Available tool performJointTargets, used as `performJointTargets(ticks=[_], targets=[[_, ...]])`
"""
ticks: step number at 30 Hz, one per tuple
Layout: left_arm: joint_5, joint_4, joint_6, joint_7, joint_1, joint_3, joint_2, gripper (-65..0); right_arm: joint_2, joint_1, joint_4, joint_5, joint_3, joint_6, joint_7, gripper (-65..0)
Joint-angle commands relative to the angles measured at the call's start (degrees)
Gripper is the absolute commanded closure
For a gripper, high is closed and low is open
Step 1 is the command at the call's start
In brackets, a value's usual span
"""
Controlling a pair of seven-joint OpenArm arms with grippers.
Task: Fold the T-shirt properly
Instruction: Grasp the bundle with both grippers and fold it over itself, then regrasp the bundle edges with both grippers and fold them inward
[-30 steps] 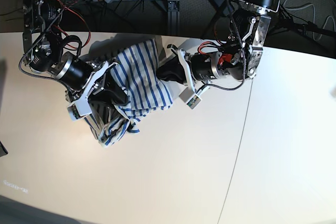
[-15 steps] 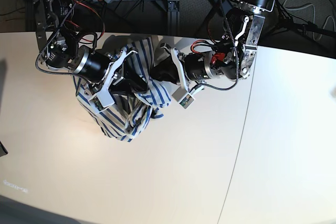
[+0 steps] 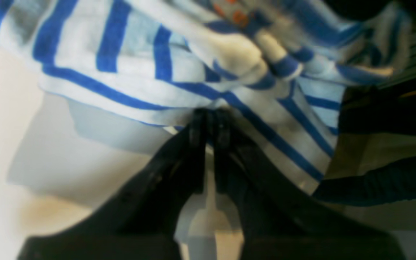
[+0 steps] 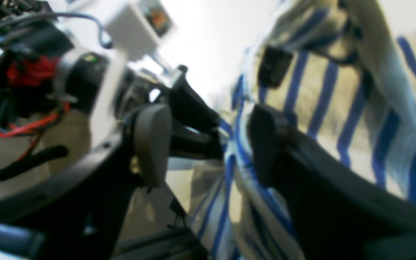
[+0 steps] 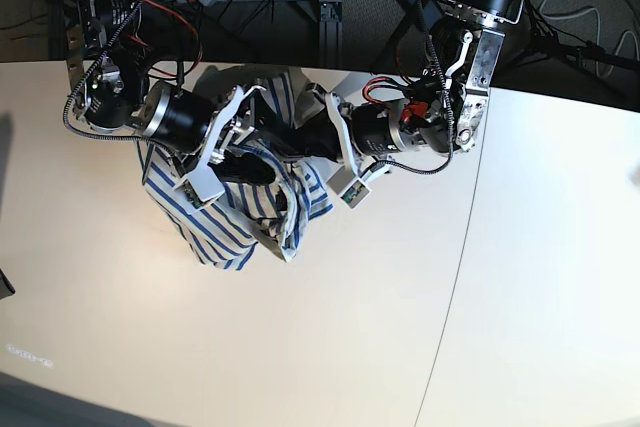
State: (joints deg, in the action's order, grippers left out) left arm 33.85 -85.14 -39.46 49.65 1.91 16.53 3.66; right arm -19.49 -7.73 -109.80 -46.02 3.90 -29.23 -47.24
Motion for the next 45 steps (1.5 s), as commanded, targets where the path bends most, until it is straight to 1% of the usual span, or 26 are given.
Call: performJointTargets(ticks=[1, 4, 6, 9, 11, 12, 13, 14, 15, 16, 20, 24, 26, 29, 31, 34, 37, 42, 45], targets=[[0.79, -0.9, -0.54, -1.2, -0.96, 0.0, -0.28, -4.1, -0.31, 0.7, -2.03, -1.29, -0.15, -3.8, 1.84, -35.4], [0.79, -0.9, -0.54, -1.44, -0.96, 0.0, -0.28, -4.1, -0.24, 0.72, -4.11, -0.59, -0.33, -3.78, 2.49, -35.4], [0.76, -0.9, -0.54, -1.44, -0.96, -0.11, -0.13, -4.1, 0.46, 0.7, -5.16, 0.0, -1.33, -3.78, 2.47, -35.4], [0.57, -0.9, -0.54, -1.44, -0.96, -0.11, 0.22, -4.1, 1.66, 0.72, -6.32, 0.15, -4.22, -3.78, 2.54, -35.4], [0.57, -0.9, -0.54, -1.42, -0.94, -0.11, 0.17, -4.1, 2.27, 0.72, -6.47, 0.72, -7.23, -3.76, 3.72, -35.0], [0.55, -0.9, -0.54, -1.42, -0.96, -0.11, 0.2, -4.1, 2.45, 0.72, -6.45, 2.08, -8.81, -3.76, 4.79, -32.6], [0.57, -0.9, -0.54, -1.42, -0.96, -0.11, 0.2, -4.1, 2.49, 0.72, -6.45, 4.02, -10.36, -3.76, 5.97, -27.2], [0.57, -0.9, -0.54, -1.42, -0.96, -0.11, 0.2, -4.1, 2.47, 0.72, -6.45, 5.95, -11.89, -3.76, 6.78, -19.1], [0.57, -0.9, -0.54, -1.42, -0.94, -0.11, 0.2, -4.1, 2.47, 0.72, -6.45, 7.65, -13.42, -3.76, 6.95, -8.1], [0.59, -0.9, -0.54, -1.42, -0.94, -0.11, 0.2, -4.1, 2.45, 0.72, -6.45, 9.05, -14.78, -3.76, 6.93, 0.0], [0.63, -0.9, -0.54, -1.44, -0.96, -0.11, 0.15, -4.1, 1.03, 0.59, -5.33, 14.19, -17.51, -3.76, 6.86, 0.0], [0.63, -0.9, -0.54, -1.46, -0.96, -0.11, 0.17, -4.1, -1.11, 0.09, -1.95, 13.81, -17.38, -3.76, 6.47, 0.0], [0.63, -0.9, -0.54, -1.44, -0.94, -0.11, 0.17, -4.1, -1.77, -1.03, -0.74, 11.43, -17.27, -3.76, 6.03, 0.0], [0.61, -0.9, -0.54, -1.49, -1.01, -0.11, 0.15, -4.1, -1.62, -4.17, -0.7, 5.77, -16.9, -3.78, 2.99, 0.0], [0.61, -0.9, -0.54, -1.84, -1.11, -0.11, 0.15, -4.1, -1.62, -6.69, -0.72, 2.78, -16.02, -3.8, 2.1, 0.0], [0.59, -0.9, -0.54, -2.05, -1.14, -0.11, 0.17, -4.1, -1.62, -10.08, -1.01, 1.64, -14.34, -3.8, 2.14, 0.0], [0.57, -0.9, -0.54, -2.08, -1.25, -0.11, 0.17, -4.1, -1.6, -11.91, -1.92, -1.57, -13.77, -3.8, 2.21, 0.0], [0.55, -0.9, -0.54, -2.05, -3.08, -0.13, 0.2, -4.1, -1.44, -10.6, -3.78, -3.1, -13.77, -3.8, 2.23, 0.0], [0.57, -0.9, -0.54, -2.05, -5.01, -1.36, 0.17, -4.1, -1.4, -8.52, -4.98, -4.0, -13.77, -3.8, 2.23, 0.0]])
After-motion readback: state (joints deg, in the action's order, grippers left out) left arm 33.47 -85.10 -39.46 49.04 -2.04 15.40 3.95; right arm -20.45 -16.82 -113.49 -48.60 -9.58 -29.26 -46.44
